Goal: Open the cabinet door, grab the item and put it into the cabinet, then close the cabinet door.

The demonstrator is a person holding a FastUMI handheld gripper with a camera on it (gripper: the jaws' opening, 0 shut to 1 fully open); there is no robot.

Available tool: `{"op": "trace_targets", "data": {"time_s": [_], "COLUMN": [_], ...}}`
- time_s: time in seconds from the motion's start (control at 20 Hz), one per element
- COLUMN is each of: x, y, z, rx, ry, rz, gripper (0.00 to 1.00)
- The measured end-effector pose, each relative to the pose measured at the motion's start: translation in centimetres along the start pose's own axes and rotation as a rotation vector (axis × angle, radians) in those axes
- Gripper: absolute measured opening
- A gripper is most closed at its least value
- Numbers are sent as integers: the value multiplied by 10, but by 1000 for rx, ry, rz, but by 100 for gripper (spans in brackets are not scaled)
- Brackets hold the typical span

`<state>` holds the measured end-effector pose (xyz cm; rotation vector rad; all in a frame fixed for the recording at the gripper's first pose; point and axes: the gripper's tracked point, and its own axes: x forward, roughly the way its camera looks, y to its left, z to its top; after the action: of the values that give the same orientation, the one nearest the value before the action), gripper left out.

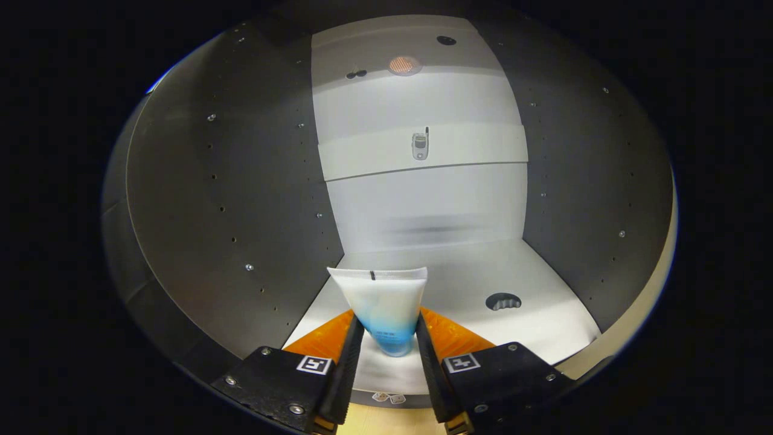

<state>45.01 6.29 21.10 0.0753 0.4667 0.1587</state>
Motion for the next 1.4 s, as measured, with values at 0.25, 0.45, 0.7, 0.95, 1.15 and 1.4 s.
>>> {"op": "trace_targets", "data": {"time_s": [0.25,0.45,0.7,0.95,1.15,1.4], "x": [0,-14,-57,-125,-189,-245], "y": [0,-1,-4,0,3,-2], "z": [-3,2,15,26,26,20], "rx": [-25,-37,-69,-67,-72,-93], "ry": [4,-20,-110,-207,-283,-321], "rz": [-2,-8,-20,-5,11,22], "gripper": [59,71,94,94,93,93]}}
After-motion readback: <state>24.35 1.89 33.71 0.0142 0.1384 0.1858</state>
